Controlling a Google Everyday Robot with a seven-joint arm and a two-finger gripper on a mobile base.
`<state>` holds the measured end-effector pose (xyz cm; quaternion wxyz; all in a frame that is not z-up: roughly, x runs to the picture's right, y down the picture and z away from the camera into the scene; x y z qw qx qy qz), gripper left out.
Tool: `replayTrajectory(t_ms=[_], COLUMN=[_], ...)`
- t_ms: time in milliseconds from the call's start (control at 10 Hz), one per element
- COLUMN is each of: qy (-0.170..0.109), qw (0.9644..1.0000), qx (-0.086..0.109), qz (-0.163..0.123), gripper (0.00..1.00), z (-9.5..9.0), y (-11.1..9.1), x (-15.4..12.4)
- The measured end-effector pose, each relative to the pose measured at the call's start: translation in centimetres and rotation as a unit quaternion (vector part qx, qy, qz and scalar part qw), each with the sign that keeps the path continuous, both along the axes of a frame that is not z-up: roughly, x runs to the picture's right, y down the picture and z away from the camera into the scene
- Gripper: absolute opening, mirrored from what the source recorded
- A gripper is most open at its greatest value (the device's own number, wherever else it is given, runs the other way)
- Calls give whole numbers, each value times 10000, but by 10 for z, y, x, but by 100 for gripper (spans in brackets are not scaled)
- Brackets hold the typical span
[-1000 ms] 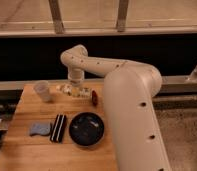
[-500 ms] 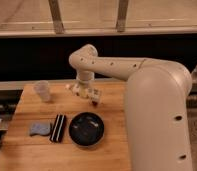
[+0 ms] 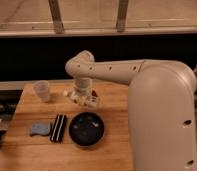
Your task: Place the bottle in the ceramic bowl
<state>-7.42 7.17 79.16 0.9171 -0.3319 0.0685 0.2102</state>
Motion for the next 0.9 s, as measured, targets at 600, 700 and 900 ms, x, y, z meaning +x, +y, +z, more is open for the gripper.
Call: replayTrajectory(t_ms=[600,700,900], qy=[126,129,132], qw=[9993,9993,9993], qx=[-166,-166,-169], qz=[315,313,312], gripper=[0,0,0], z=[-31,-31,-31], y=[36,36,36], x=[4,5,5])
